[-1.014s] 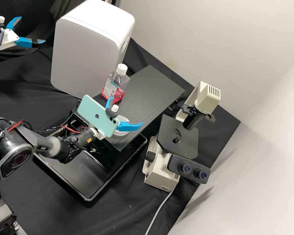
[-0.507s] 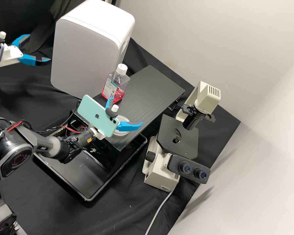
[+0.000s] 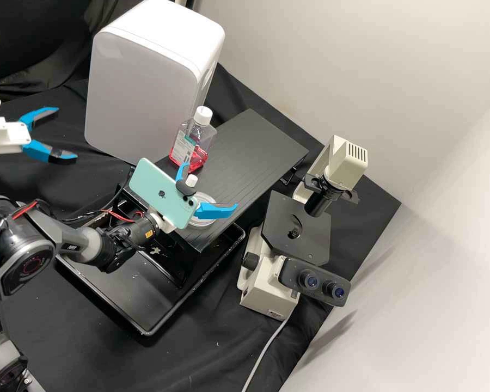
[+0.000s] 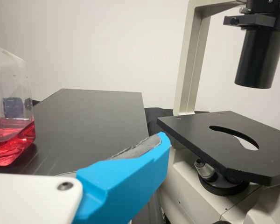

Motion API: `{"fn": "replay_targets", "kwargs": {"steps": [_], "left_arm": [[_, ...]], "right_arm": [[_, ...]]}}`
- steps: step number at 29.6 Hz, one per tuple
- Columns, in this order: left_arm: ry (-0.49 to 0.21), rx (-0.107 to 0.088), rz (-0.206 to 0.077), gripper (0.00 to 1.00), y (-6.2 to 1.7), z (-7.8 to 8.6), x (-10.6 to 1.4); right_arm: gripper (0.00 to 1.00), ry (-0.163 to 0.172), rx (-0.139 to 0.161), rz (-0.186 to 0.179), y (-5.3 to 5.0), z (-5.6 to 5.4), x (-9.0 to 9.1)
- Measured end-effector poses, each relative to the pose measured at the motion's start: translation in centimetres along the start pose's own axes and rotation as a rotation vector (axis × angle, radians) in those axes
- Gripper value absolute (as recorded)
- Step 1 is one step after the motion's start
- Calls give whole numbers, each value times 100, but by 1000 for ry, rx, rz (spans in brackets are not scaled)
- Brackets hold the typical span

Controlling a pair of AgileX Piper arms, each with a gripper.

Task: Remove the lid from the petri dish

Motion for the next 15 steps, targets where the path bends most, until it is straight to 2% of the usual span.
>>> {"fn": "replay_targets", "kwargs": {"steps": [4, 8, 13, 15], "left_arm": [[-44, 11, -58, 100, -136, 152, -120], [-105, 58, -98, 100, -231, 307, -245], [-164, 102, -131, 100, -314, 440, -376], [-187, 108, -143, 100, -341, 484, -421]], "right_arm": [[100, 0, 0, 0, 0, 0, 0], [100, 0, 0, 0, 0, 0, 0], [100, 0, 0, 0, 0, 0, 0], [100, 0, 0, 0, 0, 0, 0]]}}
